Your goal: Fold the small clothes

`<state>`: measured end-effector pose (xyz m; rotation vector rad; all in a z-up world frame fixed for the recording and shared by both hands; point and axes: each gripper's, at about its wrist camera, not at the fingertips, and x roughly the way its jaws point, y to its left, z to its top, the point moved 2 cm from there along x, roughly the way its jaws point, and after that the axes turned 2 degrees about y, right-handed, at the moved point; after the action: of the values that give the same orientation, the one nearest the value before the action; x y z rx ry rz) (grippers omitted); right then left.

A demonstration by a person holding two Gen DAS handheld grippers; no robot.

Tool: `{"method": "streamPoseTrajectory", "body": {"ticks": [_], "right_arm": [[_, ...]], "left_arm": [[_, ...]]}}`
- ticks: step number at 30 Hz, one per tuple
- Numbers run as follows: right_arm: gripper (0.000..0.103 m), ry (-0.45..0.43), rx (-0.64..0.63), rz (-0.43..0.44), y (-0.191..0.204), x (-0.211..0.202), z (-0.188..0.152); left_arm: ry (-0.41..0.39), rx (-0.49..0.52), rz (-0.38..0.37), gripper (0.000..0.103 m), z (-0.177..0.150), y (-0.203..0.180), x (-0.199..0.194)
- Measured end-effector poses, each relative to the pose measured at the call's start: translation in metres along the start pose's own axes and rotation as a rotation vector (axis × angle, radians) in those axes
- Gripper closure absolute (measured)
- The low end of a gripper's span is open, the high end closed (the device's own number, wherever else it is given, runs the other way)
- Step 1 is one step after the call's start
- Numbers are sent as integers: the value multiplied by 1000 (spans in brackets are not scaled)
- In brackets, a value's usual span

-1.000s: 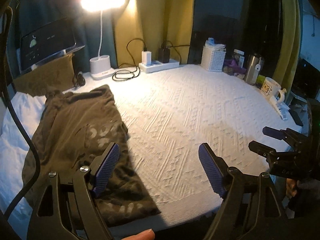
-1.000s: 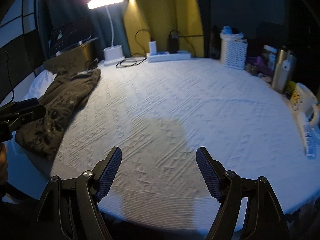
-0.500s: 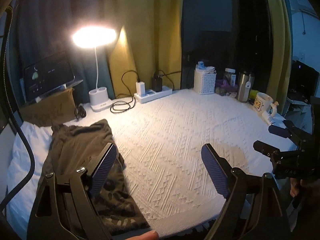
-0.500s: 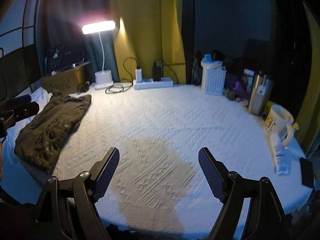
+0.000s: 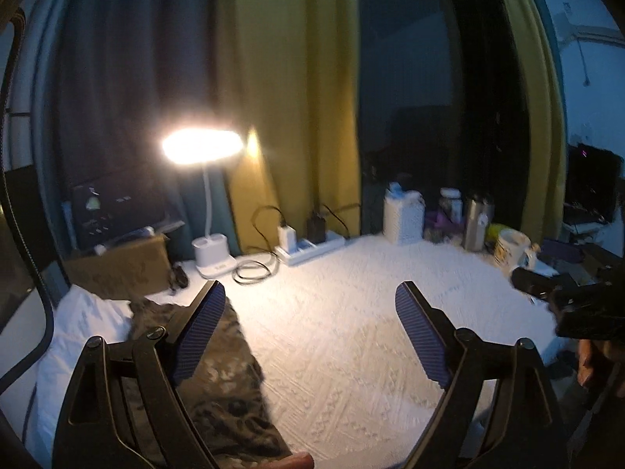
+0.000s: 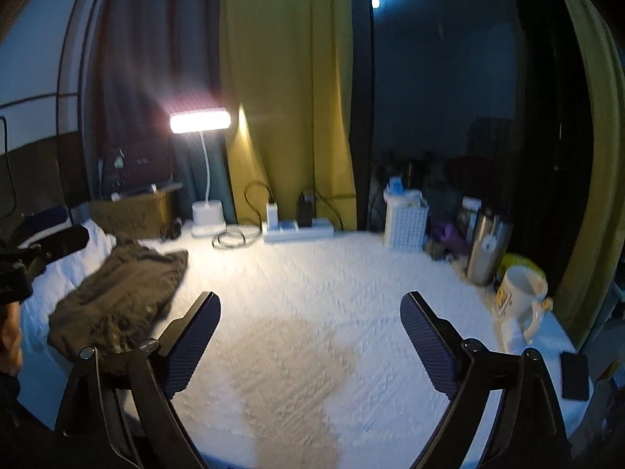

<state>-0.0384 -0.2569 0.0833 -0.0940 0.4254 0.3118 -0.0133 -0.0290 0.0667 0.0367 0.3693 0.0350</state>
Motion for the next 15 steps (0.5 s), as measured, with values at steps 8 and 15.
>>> {"method": "streamPoseTrajectory", "body": {"ticks": [8, 15], "right_arm": [[3, -103, -1, -5, 9, -27, 32], [2, -106, -23, 5, 19, -26, 33]], "left_arm": [[-44, -67, 77, 8, 11, 28, -14], [-26, -101, 119, 7, 4, 44, -19]]}}
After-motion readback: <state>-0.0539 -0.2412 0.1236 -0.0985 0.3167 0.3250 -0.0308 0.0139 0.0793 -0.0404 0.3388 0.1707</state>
